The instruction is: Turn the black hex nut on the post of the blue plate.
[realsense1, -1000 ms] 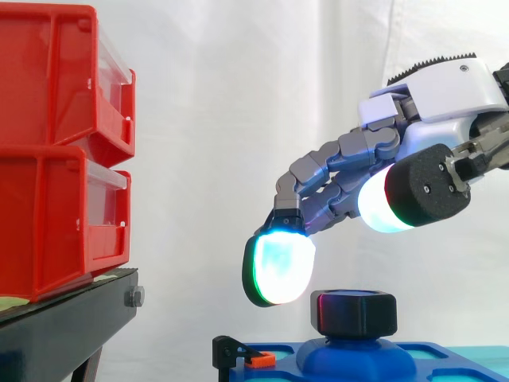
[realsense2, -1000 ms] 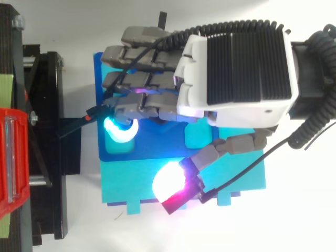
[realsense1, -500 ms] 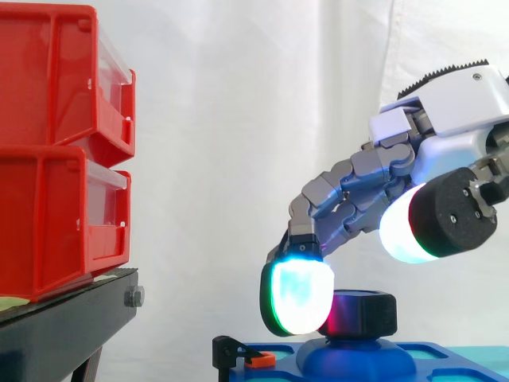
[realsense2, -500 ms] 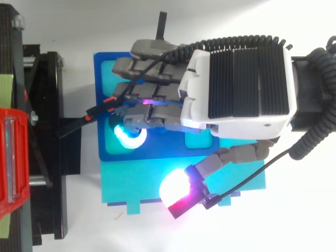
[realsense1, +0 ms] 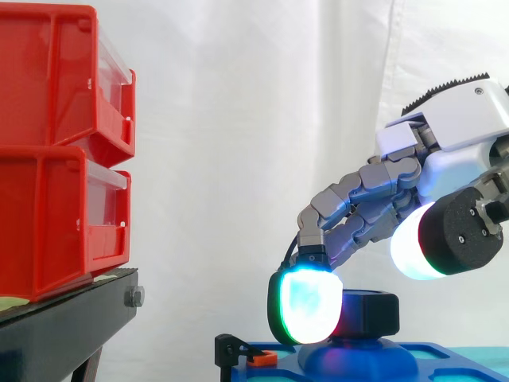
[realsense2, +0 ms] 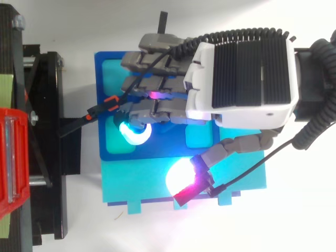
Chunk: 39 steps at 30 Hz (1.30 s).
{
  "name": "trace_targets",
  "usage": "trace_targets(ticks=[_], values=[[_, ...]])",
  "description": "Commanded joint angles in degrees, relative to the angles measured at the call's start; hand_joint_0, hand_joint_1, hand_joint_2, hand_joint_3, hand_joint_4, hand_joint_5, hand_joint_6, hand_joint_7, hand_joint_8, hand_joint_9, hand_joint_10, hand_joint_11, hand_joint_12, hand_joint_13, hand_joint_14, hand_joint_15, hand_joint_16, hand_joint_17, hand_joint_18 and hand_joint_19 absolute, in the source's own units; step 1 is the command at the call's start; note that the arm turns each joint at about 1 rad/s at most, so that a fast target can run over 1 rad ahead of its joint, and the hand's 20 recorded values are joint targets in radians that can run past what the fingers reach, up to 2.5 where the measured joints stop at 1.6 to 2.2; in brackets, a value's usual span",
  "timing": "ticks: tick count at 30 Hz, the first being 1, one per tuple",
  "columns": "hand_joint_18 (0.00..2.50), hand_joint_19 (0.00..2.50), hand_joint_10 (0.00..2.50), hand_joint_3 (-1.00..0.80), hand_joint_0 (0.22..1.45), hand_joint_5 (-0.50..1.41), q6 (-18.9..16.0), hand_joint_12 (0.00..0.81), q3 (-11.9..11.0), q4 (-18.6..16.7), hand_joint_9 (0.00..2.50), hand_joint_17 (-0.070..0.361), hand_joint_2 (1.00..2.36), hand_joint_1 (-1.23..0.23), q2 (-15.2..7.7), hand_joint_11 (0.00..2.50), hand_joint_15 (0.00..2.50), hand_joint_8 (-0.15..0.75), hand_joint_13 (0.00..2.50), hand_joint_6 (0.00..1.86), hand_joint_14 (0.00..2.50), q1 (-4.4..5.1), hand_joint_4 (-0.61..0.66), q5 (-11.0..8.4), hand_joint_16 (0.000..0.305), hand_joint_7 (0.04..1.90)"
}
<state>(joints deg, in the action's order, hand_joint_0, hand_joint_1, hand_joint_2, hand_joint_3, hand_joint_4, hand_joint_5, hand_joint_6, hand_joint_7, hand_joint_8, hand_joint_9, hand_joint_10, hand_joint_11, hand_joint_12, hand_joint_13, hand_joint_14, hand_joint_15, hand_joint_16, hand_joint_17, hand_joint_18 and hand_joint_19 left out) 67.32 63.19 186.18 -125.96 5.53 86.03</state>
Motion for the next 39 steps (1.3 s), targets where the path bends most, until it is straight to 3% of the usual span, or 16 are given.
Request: trace_targets(ticks=[1, 14, 27, 29, 36, 39], values=[[0.01, 0.08, 0.0, -0.5, 0.48, -0.19, 0.71, 0.367, 0.0, 0.06, 0.32, 0.13, 1.0, -0.47, 0.01, 0.0, 0.0, 0.25, 0.08, 0.5, 0.0, -0.43, 0.21, 0.36, 0.058, 0.93], [0.01, 0.08, 0.0, -0.5, 0.48, -0.19, 1.94, 0.369, 0.0, -0.46, 0.32, 0.131, 1.0, -0.47, 0.01, 0.0, 0.0, 0.25, 0.08, 0.5, 0.0, -1.93, 0.21, 1.16, 0.058, 0.92], [0.0, 0.08, 0.0, -0.5, 0.48, -0.19, 3.78, 0.37, 0.0, -0.73, 0.32, 0.132, 1.0, -0.46, -0.08, 0.0, 0.0, 0.253, 0.08, 0.5, 0.0, -4.39, 0.21, 3.97, 0.059, 0.92], [0.01, 0.08, 0.0, -0.5, 0.48, -0.19, 4.58, 0.369, 0.0, -1.08, 0.32, 0.131, 1.0, -0.46, -0.08, 0.0, 0.0, 0.253, 0.08, 0.5, 0.0, -5.35, 0.21, 4.94, 0.058, 0.91], [0.0, 0.08, 0.0, -0.5, 0.48, -0.19, 6.16, 0.37, 0.0, -1.08, 0.32, 0.131, 1.0, -0.46, -0.08, 0.0, 0.0, 0.252, 0.08, 0.5, 0.0, -7.02, 0.21, 6.34, 0.058, 0.91], [0.0, 0.08, 0.0, -0.5, 0.48, -0.19, 7.21, 0.369, 0.0, -2.92, 0.32, 0.131, 1.0, -0.46, -0.08, 0.0, 0.0, 0.252, 0.08, 0.5, 0.0, -8.34, 0.21, 8.36, 0.058, 0.91]])
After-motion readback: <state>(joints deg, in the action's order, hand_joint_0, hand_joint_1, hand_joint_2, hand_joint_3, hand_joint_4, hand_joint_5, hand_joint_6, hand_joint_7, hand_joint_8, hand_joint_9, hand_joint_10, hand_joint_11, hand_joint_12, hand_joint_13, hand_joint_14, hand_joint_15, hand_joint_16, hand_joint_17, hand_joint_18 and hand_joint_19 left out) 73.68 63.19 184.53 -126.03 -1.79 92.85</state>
